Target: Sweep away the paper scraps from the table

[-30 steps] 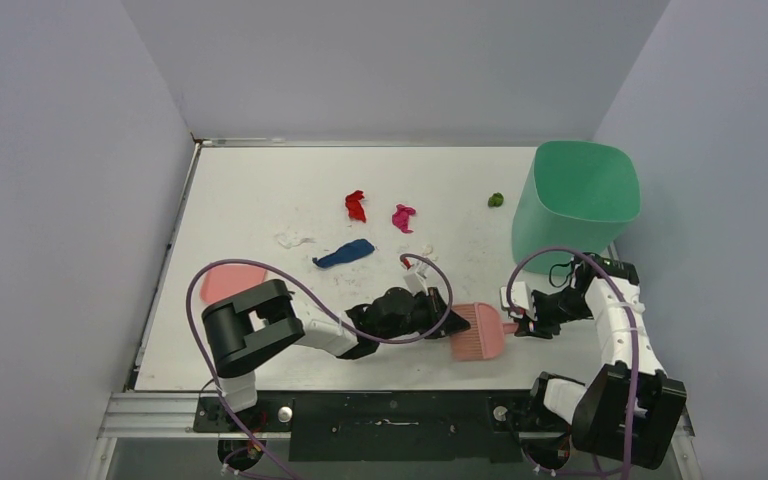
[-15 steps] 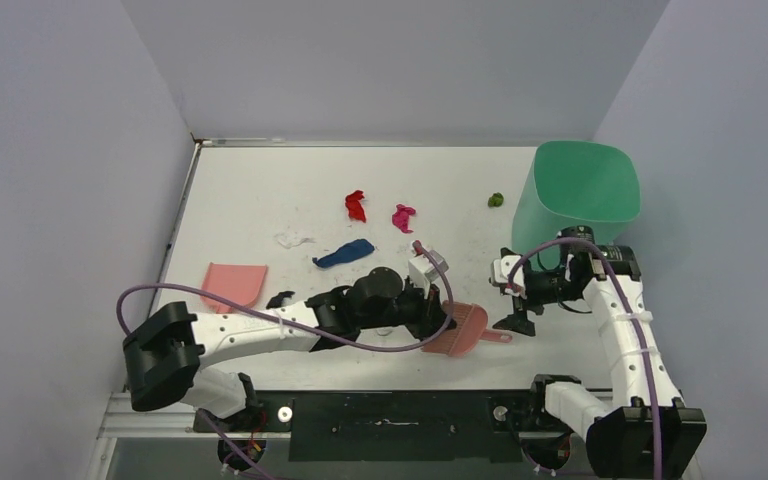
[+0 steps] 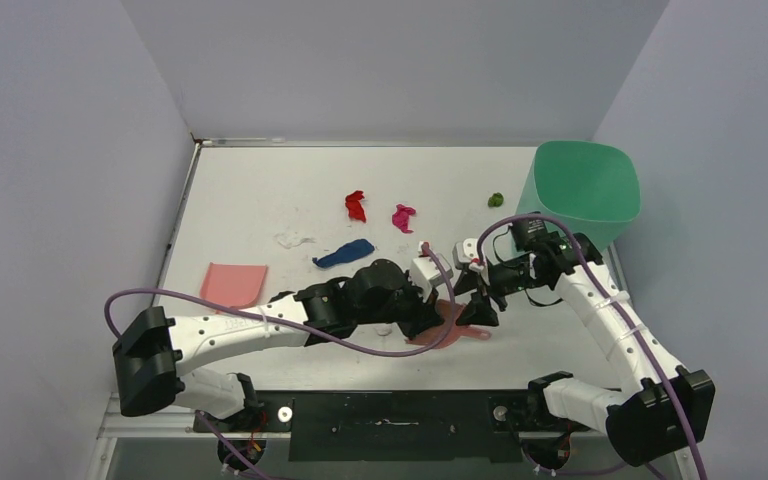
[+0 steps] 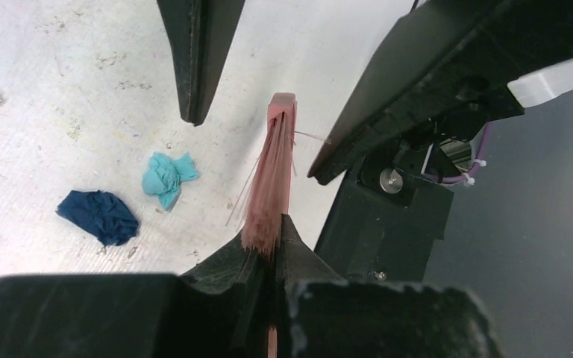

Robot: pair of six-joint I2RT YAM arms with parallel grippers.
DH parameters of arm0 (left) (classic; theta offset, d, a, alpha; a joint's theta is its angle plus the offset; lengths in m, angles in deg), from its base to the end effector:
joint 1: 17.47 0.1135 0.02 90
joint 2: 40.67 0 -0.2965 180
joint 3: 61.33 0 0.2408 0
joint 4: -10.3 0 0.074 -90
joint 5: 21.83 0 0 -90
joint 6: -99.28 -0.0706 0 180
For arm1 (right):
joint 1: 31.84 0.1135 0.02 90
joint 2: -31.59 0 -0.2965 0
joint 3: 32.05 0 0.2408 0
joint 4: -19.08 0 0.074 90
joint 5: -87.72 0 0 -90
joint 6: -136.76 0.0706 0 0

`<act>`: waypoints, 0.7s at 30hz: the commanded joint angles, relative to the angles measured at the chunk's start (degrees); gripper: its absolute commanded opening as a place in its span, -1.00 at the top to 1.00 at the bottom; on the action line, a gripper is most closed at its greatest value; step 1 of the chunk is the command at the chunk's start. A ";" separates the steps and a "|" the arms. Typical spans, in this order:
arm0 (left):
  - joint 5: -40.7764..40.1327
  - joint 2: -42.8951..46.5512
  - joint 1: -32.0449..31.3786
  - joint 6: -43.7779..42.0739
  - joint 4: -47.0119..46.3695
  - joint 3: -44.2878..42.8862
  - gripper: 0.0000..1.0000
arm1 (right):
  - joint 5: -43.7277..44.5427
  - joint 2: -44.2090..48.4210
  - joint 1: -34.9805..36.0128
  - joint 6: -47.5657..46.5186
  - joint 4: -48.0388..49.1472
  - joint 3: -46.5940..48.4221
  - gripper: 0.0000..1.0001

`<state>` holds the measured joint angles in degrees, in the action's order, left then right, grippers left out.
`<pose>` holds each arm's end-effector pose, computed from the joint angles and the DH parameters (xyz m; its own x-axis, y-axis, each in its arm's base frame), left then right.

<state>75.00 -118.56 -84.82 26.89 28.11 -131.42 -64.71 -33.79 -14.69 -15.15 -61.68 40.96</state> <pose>0.1179 -0.3044 0.3084 -0.4484 0.2945 -0.8439 0.8624 0.3908 -0.3218 0.1403 0.1088 0.3129 -0.0933 -0.4561 -0.8850 -0.9867 -0.0764 0.1434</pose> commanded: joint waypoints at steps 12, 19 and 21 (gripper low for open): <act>-9.17 9.38 -0.06 -4.35 -2.71 -0.66 0.37 | -4.11 -0.01 1.89 10.70 7.52 0.36 0.89; -22.73 27.48 -0.11 6.32 -33.10 23.20 -0.37 | -19.50 1.69 -7.57 31.14 24.63 -0.58 0.89; -25.44 30.76 -0.29 10.05 -44.29 31.53 -0.39 | -25.51 1.17 -11.40 39.58 30.40 -1.51 0.89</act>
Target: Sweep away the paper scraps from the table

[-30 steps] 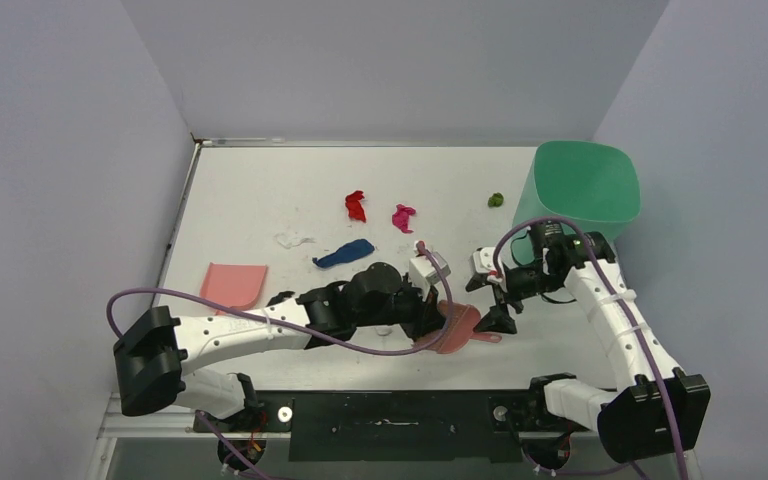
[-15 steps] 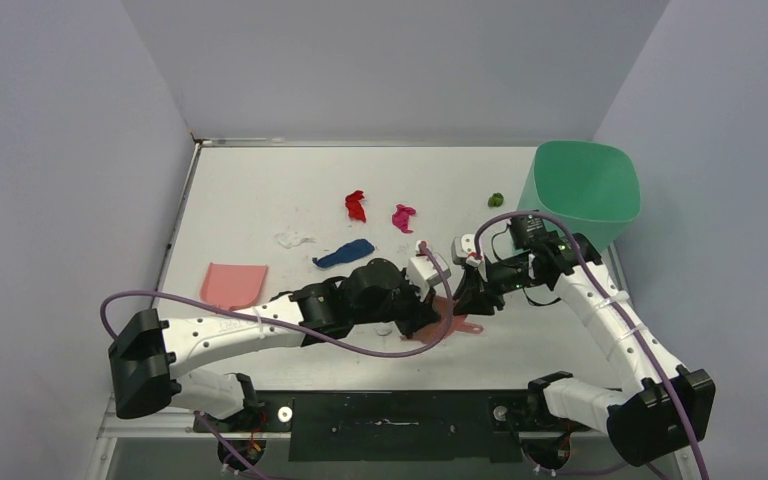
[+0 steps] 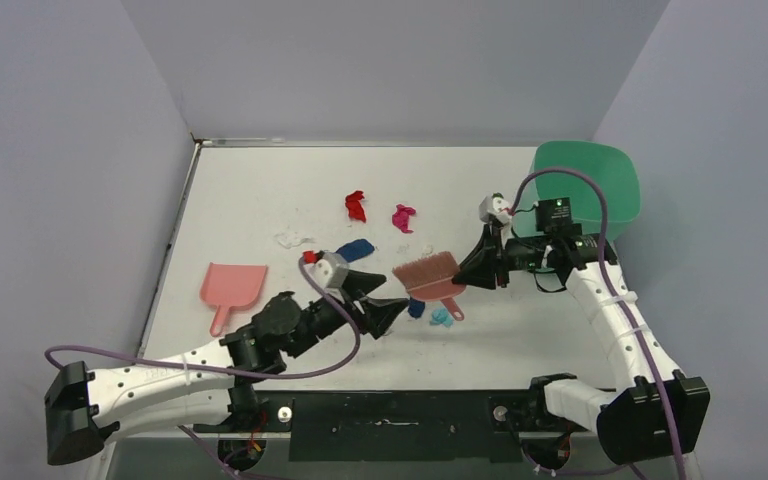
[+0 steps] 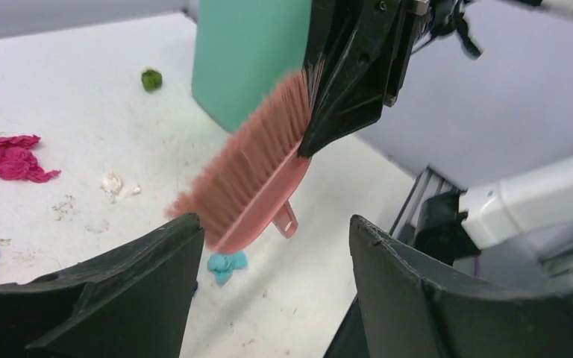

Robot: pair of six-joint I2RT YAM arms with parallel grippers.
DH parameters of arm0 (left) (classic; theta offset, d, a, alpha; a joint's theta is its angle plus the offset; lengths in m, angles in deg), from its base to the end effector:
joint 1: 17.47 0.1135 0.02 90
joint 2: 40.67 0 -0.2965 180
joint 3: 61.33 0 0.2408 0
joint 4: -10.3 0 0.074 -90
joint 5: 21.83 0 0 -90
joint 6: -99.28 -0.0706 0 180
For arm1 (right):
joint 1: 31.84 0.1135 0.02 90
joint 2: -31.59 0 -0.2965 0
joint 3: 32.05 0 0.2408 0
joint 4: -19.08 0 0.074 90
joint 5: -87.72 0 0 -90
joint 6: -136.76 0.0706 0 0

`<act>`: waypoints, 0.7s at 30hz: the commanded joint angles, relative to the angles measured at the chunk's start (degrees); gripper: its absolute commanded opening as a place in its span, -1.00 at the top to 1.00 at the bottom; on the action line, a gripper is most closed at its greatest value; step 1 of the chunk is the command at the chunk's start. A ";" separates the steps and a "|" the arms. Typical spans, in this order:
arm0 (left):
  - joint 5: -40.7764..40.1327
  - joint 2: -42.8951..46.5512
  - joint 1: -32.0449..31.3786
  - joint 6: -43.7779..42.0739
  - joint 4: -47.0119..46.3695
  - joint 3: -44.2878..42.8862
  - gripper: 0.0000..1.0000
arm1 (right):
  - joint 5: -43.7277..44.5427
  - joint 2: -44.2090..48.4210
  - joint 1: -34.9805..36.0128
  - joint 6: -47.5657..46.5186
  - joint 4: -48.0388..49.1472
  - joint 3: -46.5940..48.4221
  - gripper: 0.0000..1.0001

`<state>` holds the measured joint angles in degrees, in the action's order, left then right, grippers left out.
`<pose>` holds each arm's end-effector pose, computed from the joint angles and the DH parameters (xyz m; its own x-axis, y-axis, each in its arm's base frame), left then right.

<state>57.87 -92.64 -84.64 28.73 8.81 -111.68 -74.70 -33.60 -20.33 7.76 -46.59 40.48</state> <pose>0.0976 -0.1992 0.3399 -0.2797 -0.1800 -0.9431 0.7893 0.5160 -0.3326 0.1673 0.1028 0.3323 -0.3015 -0.2554 -0.9186 -0.9528 0.0455 0.3001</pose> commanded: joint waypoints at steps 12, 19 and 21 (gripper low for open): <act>-9.48 -10.78 -0.58 10.88 -51.38 18.51 -0.40 | -20.21 -13.39 -9.38 -22.94 -29.35 11.57 0.89; -5.52 -25.35 -0.69 13.89 -61.52 13.13 -0.25 | -20.21 -10.66 -9.57 -22.96 -29.24 10.95 0.89; -4.26 -28.19 -0.76 14.82 -62.86 11.51 -0.18 | -20.22 -10.33 -9.58 -22.92 -29.31 10.77 0.89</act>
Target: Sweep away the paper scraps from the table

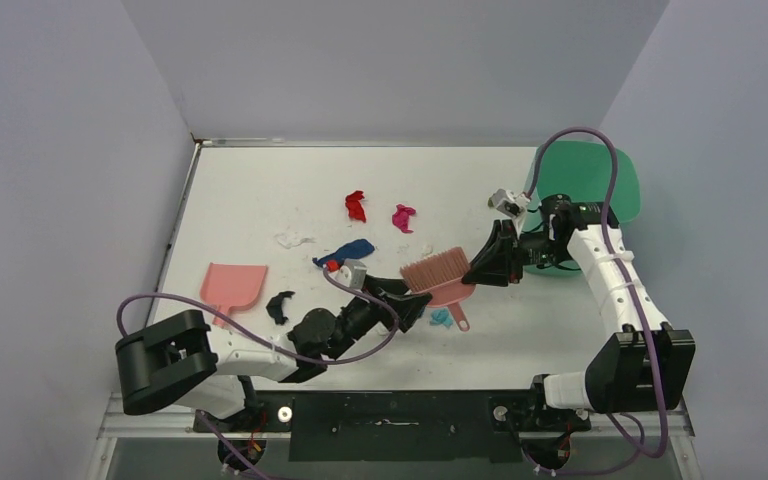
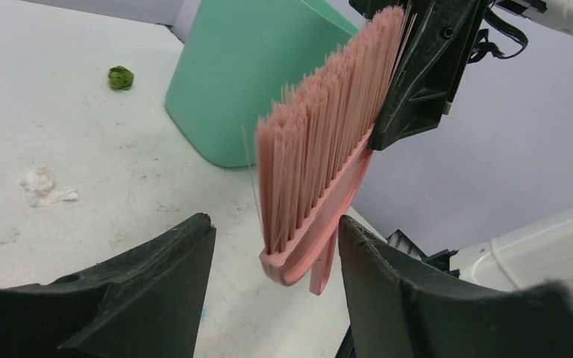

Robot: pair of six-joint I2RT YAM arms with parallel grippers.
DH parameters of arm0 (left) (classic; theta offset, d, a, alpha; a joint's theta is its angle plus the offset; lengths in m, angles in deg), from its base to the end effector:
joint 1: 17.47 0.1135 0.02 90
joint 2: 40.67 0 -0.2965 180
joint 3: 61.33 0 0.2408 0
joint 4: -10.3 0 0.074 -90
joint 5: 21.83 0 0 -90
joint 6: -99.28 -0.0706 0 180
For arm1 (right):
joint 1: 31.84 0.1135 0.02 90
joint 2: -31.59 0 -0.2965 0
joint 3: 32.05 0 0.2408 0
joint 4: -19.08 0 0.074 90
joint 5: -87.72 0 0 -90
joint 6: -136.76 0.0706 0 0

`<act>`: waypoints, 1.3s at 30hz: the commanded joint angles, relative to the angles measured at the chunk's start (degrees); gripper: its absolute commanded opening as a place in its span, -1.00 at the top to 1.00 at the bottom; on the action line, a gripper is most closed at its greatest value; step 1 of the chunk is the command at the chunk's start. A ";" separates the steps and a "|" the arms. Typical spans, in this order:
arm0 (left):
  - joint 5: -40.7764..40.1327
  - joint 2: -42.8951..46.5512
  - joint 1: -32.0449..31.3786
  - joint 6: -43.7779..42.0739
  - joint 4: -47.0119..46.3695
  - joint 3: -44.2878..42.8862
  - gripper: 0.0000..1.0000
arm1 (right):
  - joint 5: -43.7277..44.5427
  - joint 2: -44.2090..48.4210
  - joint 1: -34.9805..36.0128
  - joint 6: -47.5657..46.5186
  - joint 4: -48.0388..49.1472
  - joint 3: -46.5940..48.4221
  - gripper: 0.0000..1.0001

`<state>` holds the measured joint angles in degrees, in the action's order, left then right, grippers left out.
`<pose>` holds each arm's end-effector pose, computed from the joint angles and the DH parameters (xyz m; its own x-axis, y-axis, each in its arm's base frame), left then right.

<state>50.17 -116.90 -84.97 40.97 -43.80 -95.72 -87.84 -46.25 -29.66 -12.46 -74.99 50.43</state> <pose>0.1222 -0.2381 0.2708 -0.3317 -0.5047 -0.7970 0.6920 0.4440 -0.5692 0.1955 0.0779 0.3434 -0.5003 -0.0856 -0.8616 -0.8651 0.0067 0.5016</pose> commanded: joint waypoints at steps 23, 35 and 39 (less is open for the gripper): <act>19.82 12.84 -0.57 -16.81 58.48 -22.24 1.00 | 23.11 10.55 15.54 3.46 13.94 7.22 -0.70; 17.40 11.15 -0.44 -21.36 65.52 -30.25 1.00 | 24.95 8.68 20.74 3.59 14.95 4.58 -0.56; 18.00 9.66 -0.44 -22.09 65.54 -32.47 1.00 | 25.68 7.88 24.73 4.73 15.80 2.37 -0.13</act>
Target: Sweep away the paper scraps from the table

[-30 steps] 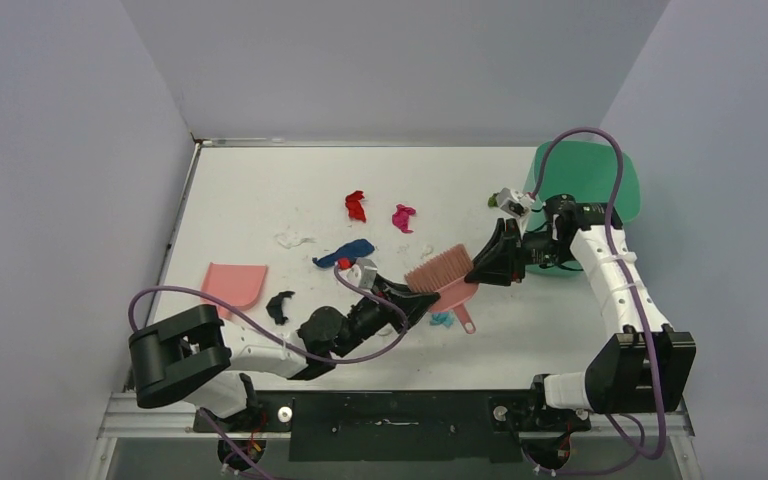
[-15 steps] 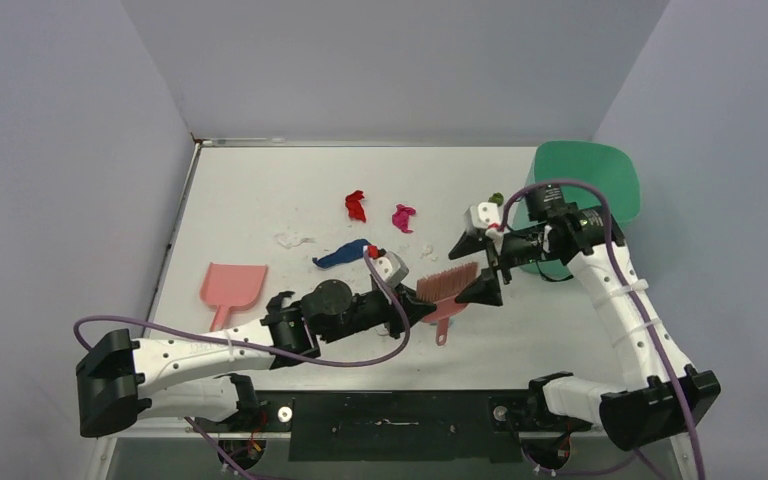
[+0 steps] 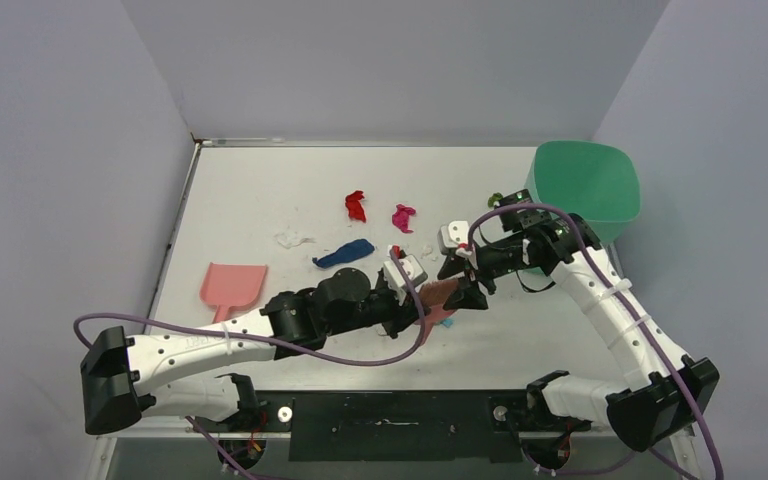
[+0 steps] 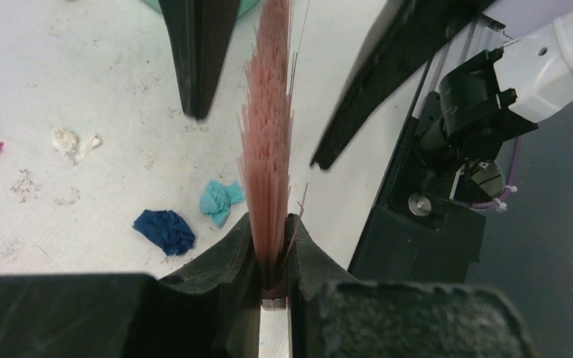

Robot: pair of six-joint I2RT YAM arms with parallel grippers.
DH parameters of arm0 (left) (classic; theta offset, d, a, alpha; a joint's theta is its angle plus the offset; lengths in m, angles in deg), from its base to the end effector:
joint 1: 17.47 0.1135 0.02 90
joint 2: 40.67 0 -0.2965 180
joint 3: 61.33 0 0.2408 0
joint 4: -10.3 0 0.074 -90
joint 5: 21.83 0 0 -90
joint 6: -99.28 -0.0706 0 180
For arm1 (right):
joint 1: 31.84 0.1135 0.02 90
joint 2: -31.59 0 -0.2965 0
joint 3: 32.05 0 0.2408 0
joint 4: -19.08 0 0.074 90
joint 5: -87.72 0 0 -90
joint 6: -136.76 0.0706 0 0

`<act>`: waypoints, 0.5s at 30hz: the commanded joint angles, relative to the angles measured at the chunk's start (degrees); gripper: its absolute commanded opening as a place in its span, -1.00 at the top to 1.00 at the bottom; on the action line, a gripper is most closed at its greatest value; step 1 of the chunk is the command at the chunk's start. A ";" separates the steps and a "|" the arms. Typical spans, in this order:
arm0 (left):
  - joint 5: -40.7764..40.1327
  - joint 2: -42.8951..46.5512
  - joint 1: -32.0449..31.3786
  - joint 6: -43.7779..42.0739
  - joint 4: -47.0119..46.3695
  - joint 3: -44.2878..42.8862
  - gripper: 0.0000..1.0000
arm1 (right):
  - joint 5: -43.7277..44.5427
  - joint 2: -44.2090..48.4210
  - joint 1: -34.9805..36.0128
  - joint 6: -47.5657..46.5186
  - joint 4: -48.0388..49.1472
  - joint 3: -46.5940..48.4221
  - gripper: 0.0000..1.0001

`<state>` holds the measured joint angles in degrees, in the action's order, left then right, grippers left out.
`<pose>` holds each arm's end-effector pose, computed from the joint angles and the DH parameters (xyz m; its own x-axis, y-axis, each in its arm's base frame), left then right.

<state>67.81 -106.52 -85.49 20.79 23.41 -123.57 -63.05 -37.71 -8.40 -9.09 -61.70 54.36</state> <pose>0.1043 -0.2572 0.3273 -0.2901 0.1856 -0.9388 0.8850 0.4255 -0.1893 0.1530 0.1335 0.3645 -0.0070 -0.4435 -0.8963 -0.9889 -0.1300 0.0720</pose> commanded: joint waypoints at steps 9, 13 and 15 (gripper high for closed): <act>-5.55 6.06 0.44 -0.95 -4.62 -0.26 0.38 | 0.65 0.20 7.31 9.58 10.09 -3.11 0.88; -16.44 15.25 0.41 4.77 -18.17 11.82 -0.15 | -5.54 1.12 2.39 20.47 17.91 -3.11 0.89; -20.62 20.63 0.35 8.96 -30.22 22.17 -0.28 | -8.98 2.03 -2.57 34.99 29.02 -4.98 0.89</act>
<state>58.39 -94.63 -85.23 22.37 14.97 -114.35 -63.84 -38.78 -4.35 4.87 -51.21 50.47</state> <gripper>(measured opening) 0.594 0.152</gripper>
